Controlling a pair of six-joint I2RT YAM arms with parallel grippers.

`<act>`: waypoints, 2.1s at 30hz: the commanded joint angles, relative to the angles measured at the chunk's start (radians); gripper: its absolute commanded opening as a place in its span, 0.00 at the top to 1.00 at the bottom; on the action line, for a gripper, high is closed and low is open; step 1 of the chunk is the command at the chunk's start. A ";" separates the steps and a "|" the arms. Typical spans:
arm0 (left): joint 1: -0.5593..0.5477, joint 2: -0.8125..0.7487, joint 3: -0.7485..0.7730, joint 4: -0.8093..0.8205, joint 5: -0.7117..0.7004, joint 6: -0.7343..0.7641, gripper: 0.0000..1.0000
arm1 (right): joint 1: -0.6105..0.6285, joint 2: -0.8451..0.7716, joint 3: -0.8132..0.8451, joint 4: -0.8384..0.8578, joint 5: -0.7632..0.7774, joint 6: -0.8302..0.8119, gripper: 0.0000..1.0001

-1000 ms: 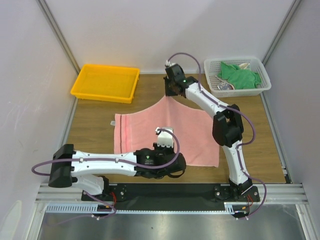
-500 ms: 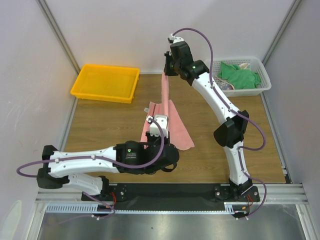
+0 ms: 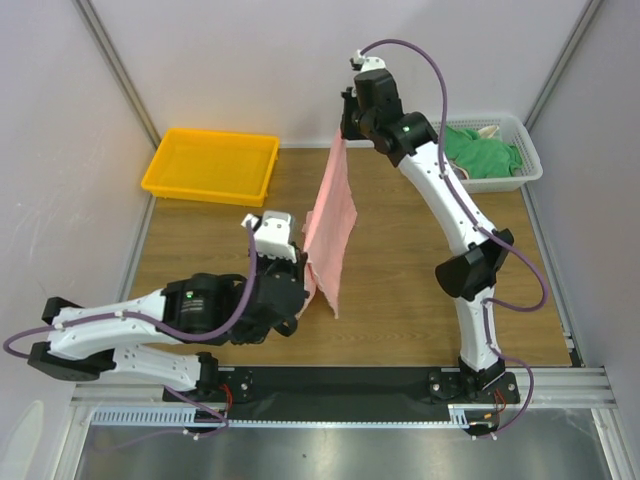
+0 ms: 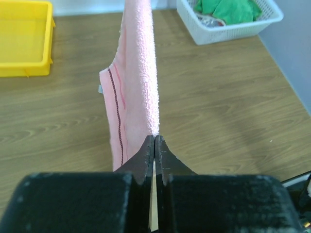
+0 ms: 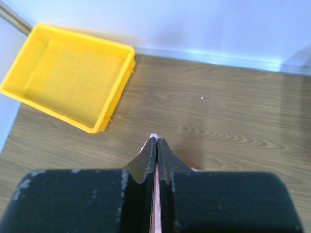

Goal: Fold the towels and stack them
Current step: Fold the towel

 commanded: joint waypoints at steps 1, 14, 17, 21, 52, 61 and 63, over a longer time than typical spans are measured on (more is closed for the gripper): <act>-0.009 -0.064 0.058 0.081 -0.043 0.145 0.99 | -0.029 -0.117 0.055 0.061 0.058 -0.020 1.00; 0.024 -0.170 0.036 0.253 0.001 0.384 1.00 | -0.036 -0.215 -0.018 0.021 0.090 -0.028 1.00; 0.035 -0.213 -0.003 0.293 0.023 0.391 1.00 | -0.036 -0.313 -0.106 0.024 0.127 -0.026 1.00; 0.035 -0.200 -0.011 0.318 0.136 0.411 0.99 | -0.036 -0.475 -0.363 0.052 0.153 -0.017 1.00; 0.912 -0.151 -0.551 0.693 0.894 0.132 1.00 | -0.276 -0.594 -0.945 0.033 0.130 0.067 1.00; 1.103 0.326 -0.438 0.919 1.047 0.202 1.00 | -0.363 -0.240 -0.933 0.219 0.014 0.094 1.00; 1.123 0.385 -0.405 0.937 1.051 0.227 1.00 | -0.368 -0.159 -0.870 0.234 0.007 0.091 1.00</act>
